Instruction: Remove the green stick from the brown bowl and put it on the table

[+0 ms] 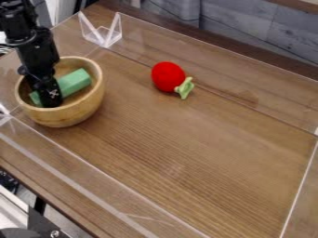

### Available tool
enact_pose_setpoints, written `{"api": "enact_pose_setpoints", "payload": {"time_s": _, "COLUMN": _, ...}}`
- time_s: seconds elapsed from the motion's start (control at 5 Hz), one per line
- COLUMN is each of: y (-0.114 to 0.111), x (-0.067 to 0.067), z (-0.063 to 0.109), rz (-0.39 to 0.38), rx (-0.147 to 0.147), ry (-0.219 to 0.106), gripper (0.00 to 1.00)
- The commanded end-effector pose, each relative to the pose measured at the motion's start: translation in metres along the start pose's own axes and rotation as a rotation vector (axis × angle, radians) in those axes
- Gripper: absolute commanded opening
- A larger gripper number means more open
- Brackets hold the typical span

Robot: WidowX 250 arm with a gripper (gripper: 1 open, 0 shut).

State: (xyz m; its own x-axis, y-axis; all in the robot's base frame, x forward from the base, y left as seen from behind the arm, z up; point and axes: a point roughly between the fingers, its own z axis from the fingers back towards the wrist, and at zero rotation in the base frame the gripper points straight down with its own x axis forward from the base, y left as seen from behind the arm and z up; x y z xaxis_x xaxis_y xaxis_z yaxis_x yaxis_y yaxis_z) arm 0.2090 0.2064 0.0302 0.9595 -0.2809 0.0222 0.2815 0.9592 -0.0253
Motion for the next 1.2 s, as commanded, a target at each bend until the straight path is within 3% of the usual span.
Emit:
{"api": "enact_pose_setpoints", "payload": {"time_s": 0.0, "y": 0.012, "x": -0.011, "z": 0.011, "rz": 0.070, "rx": 0.032, "ry": -0.030, "gripper": 0.00}}
{"api": "enact_pose_setpoints", "payload": {"time_s": 0.2, "y": 0.012, "x": -0.008, "z": 0.013, "rz": 0.076, "rx": 0.031, "ry": -0.042, "gripper": 0.00}}
{"api": "enact_pose_setpoints", "payload": {"time_s": 0.6, "y": -0.002, "x": -0.016, "z": 0.041, "rz": -0.020, "rx": 0.026, "ry": -0.066, "gripper": 0.00}}
{"api": "enact_pose_setpoints", "payload": {"time_s": 1.0, "y": 0.005, "x": -0.019, "z": 0.045, "rz": 0.027, "rx": 0.029, "ry": -0.071, "gripper": 0.00}}
